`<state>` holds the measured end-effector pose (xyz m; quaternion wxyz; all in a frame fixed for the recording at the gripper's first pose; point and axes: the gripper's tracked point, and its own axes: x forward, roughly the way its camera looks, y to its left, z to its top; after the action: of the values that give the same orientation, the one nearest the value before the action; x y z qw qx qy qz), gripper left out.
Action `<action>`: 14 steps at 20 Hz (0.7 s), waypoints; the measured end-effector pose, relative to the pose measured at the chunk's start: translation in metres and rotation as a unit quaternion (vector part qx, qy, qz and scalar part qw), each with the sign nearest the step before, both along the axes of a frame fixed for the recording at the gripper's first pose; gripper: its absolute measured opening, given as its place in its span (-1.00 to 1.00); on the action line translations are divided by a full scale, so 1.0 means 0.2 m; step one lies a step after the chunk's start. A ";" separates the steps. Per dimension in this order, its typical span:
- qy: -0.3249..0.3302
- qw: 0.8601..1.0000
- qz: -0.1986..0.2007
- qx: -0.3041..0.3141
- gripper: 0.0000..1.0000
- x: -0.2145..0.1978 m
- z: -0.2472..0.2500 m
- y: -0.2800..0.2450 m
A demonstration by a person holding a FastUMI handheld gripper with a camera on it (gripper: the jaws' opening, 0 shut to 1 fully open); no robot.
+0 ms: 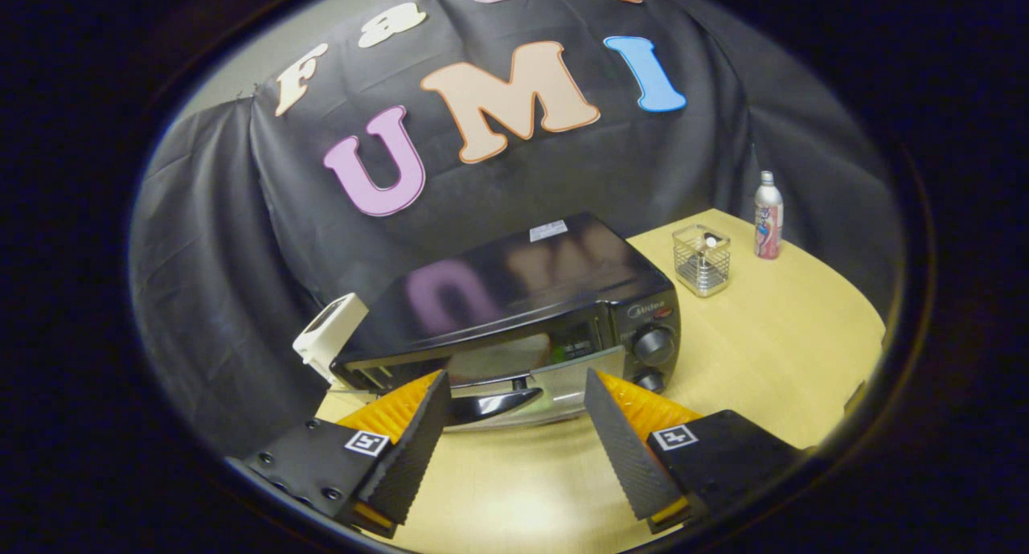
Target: Open the toaster oven, put the food inside, and close the toaster oven door.
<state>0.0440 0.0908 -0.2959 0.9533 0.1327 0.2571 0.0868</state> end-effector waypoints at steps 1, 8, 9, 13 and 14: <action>-0.001 1.000 -0.003 0.003 1.00 0.02 0.00 0.00; -0.042 0.999 -0.012 -0.029 1.00 0.16 0.04 0.04; -0.041 0.999 -0.010 -0.031 1.00 0.18 0.04 0.05; -0.037 0.999 -0.011 -0.036 1.00 0.19 0.05 0.06; -0.029 0.999 -0.008 -0.038 1.00 0.18 0.06 0.06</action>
<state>0.0791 0.1026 -0.2848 0.9653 0.0955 0.2317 0.0731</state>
